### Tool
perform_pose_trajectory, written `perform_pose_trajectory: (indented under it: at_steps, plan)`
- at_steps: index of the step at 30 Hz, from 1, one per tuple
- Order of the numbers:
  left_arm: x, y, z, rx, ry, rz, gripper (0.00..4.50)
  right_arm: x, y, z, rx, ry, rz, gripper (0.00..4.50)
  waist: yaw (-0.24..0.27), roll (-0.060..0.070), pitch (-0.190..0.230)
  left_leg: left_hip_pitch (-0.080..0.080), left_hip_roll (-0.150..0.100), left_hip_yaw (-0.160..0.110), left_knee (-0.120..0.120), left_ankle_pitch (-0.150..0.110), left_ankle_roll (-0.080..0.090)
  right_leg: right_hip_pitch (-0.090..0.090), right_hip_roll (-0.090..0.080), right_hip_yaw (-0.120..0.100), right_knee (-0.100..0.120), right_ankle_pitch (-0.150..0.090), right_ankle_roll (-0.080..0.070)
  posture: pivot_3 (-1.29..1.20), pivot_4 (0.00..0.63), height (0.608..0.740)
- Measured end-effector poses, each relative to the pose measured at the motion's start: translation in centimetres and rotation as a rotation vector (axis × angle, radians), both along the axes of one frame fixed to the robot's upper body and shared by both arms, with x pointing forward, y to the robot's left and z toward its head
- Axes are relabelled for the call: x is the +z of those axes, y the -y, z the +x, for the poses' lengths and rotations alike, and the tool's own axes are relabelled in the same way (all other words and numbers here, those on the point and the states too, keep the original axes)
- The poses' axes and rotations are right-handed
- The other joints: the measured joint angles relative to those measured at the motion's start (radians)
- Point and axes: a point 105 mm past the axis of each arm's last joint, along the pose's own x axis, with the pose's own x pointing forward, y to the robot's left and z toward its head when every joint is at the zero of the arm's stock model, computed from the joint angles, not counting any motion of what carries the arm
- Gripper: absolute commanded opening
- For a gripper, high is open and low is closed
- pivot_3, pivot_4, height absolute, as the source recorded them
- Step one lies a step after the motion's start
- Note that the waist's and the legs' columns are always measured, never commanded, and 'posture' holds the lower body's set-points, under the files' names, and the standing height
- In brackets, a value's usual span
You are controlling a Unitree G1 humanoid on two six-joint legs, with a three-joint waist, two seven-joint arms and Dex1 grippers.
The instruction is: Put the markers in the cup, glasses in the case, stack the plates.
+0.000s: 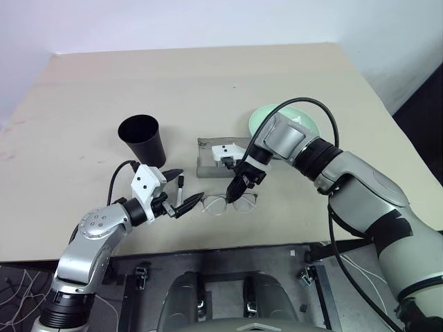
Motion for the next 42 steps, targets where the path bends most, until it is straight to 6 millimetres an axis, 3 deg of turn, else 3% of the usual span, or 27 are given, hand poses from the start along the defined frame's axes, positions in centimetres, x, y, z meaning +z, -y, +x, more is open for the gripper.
perform_pose_trajectory:
  at_steps: [3, 10, 14, 20, 24, 35, 42]
  plan:
    - [0.0, 0.0, 0.0, -0.004, 0.002, 0.0, 4.5, 0.4, 0.4, 0.1, -0.011, 0.002, 0.004, 0.03, 0.001, 0.0, 0.0, -0.001, 0.0, 0.0, 0.0, 0.0, 0.0, -0.001, 0.0, 0.0, 0.0, 0.0, 0.0, 0.0, 0.15, 0.701]
    - [0.1, 0.1, 0.0, -0.013, 0.003, -0.003, 4.5, 4.8, 0.5, 0.5, -0.04, 0.036, 0.102, 0.03, -0.002, 0.0, 0.0, -0.004, 0.0, 0.0, 0.0, 0.0, 0.0, -0.003, 0.0, 0.0, 0.0, 0.0, 0.0, 0.0, 0.15, 0.701]
    - [0.0, 0.2, -0.1, -0.02, -0.005, -0.006, 4.5, 6.4, 1.0, 2.2, -0.094, 0.091, 0.157, 0.03, 0.0, 0.001, 0.0, -0.004, 0.0, 0.0, 0.0, 0.0, 0.0, -0.003, 0.0, 0.0, 0.0, 0.0, 0.0, 0.0, 0.15, 0.701]
    - [-0.2, 0.0, -0.4, -0.013, -0.018, -0.001, 4.5, 6.1, 1.3, 4.1, -0.149, 0.138, 0.192, 0.03, 0.0, 0.001, 0.0, -0.007, 0.0, 0.0, 0.0, 0.0, 0.0, -0.006, 0.001, 0.0, -0.001, 0.0, 0.0, 0.0, 0.15, 0.701]
    - [-0.3, -0.5, -1.1, 0.002, -0.022, 0.002, 4.5, 7.1, 1.6, 5.1, -0.177, 0.205, 0.221, 0.03, 0.0, 0.001, 0.0, -0.01, 0.0, 0.0, 0.0, 0.003, -0.004, -0.009, 0.001, -0.001, 0.0, 0.0, 0.0, 0.0, 0.15, 0.701]
    - [0.2, -1.3, -1.9, 0.045, -0.025, 0.015, 4.5, 6.4, 1.4, 6.1, -0.105, 0.35, 0.169, 0.03, -0.001, 0.001, 0.0, -0.011, 0.0, 0.001, 0.001, 0.003, -0.005, -0.009, 0.001, -0.001, 0.0, 0.0, 0.0, 0.0, 0.15, 0.701]
    - [0.5, -1.1, -2.3, 0.052, -0.026, 0.006, 4.5, 4.1, 1.6, 6.1, -0.086, 0.362, 0.101, 0.03, 0.0, 0.001, 0.0, -0.011, 0.0, 0.0, 0.001, 0.004, -0.007, -0.009, 0.001, -0.001, 0.0, 0.0, 0.0, 0.0, 0.15, 0.701]
